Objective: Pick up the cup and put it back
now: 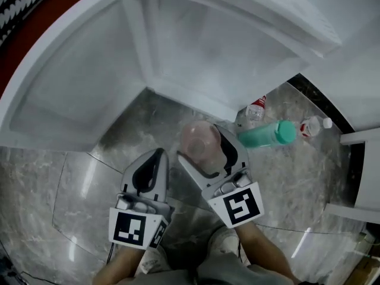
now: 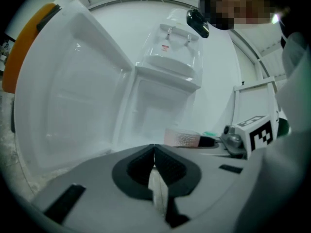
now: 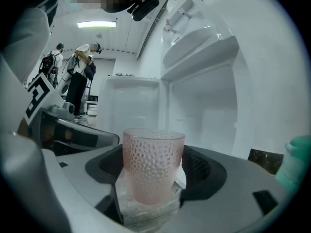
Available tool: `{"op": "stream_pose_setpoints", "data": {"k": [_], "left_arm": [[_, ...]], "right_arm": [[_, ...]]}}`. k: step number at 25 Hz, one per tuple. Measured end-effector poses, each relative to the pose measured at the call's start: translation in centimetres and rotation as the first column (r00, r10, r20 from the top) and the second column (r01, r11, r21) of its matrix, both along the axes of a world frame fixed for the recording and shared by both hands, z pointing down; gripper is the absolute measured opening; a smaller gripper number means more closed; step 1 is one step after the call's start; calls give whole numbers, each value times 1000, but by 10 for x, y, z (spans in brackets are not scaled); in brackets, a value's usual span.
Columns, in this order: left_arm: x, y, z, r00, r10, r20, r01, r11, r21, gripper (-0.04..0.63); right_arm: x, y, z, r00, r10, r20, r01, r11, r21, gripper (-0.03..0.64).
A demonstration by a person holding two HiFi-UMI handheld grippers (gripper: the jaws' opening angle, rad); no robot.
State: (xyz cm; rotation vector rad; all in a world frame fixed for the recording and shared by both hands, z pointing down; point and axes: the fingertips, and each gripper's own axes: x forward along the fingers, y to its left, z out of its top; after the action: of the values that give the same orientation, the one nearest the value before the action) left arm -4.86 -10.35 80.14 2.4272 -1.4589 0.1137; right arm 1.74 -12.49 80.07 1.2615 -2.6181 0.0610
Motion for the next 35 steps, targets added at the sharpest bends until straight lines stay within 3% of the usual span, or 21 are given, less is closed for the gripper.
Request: {"op": "stream_pose_setpoints", "data": {"k": [10, 13, 19, 23, 29, 32, 35], "left_arm": [[-9, 18, 18, 1000, -15, -9, 14, 998, -58, 12], [-6, 21, 19, 1000, -7, -7, 6, 998, -62, 12], [-3, 27, 18, 1000, 5, -1, -5, 997, -72, 12], [-7, 30, 21, 1000, -1, 4, 2, 996, -88, 12], [-5, 34, 24, 1000, 8, -1, -8, 995, -98, 12], [-3, 35, 24, 1000, 17, -6, -17, 995, -101, 12], [-1, 37, 25, 1000, 22, -7, -22, 994, -105, 12]], "right_arm": [[10, -58, 8, 995, 23, -97, -17, 998, 64, 373], [12, -86, 7, 996, 37, -75, -30, 995, 92, 373], [17, -138, 27, 989, 118, -89, -111, 991, 74, 373], [22, -161, 34, 986, 166, -24, -164, 985, 51, 373], [24, -185, 36, 977, 213, -6, -213, 976, 34, 373], [27, -198, 36, 971, 239, -13, -238, 971, 31, 373], [27, -206, 53, 968, 240, -78, -245, 968, -51, 373]]}}
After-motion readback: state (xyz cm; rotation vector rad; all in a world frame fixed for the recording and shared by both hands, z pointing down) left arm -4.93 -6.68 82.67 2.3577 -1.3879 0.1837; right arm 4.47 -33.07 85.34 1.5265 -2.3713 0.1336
